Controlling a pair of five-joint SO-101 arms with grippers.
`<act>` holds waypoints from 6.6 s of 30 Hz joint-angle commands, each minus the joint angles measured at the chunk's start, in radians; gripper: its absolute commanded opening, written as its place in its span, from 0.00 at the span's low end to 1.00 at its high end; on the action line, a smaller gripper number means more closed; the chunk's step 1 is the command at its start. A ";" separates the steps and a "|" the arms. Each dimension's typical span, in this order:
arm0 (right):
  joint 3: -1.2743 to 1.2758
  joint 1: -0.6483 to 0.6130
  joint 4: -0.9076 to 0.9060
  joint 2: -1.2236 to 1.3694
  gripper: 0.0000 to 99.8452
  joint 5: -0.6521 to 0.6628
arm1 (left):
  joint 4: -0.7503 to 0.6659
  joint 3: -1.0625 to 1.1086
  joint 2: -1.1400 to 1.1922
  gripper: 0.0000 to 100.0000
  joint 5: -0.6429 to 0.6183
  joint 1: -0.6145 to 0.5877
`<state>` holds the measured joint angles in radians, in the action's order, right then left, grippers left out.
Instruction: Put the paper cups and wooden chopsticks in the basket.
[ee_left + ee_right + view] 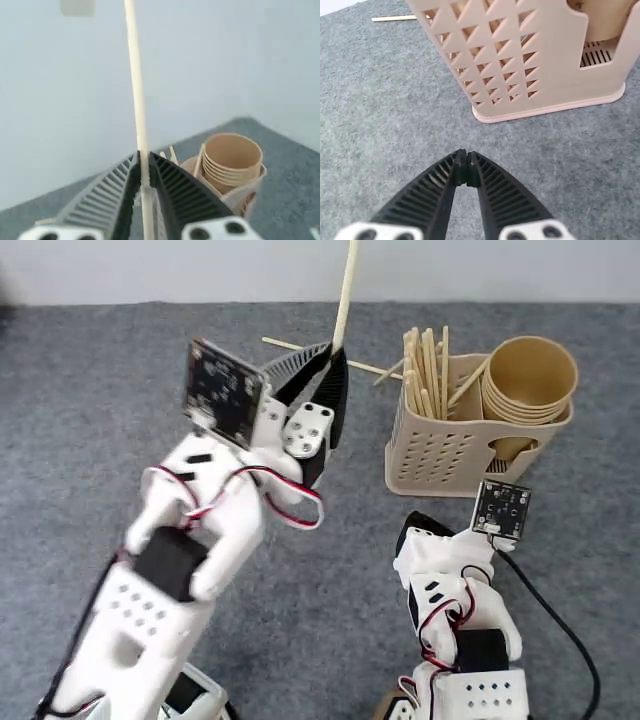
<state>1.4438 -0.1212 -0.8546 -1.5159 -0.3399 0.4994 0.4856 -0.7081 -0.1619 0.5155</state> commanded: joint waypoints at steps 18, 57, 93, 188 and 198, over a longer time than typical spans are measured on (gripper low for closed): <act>0.083 -0.001 0.154 -0.012 0.01 -0.005 | -1.020 0.085 0.410 0.01 -0.172 0.077; 0.091 -0.002 0.166 -0.012 0.01 -0.005 | -0.454 -0.323 0.589 0.18 -0.284 0.006; -0.048 -0.506 0.176 0.143 0.01 0.336 | 0.318 0.343 -0.437 0.19 -0.344 -0.557; -1.332 0.140 -0.341 1.644 0.01 0.569 | 0.361 1.196 -1.108 0.18 -0.293 -0.557; -1.336 -0.048 -0.421 1.635 0.01 0.574 | 0.362 1.196 -1.108 0.19 -0.293 -0.557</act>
<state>0.1718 -0.1043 -1.2766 0.1933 0.2217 0.8600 1.6886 -1.8021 -0.4672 -0.0399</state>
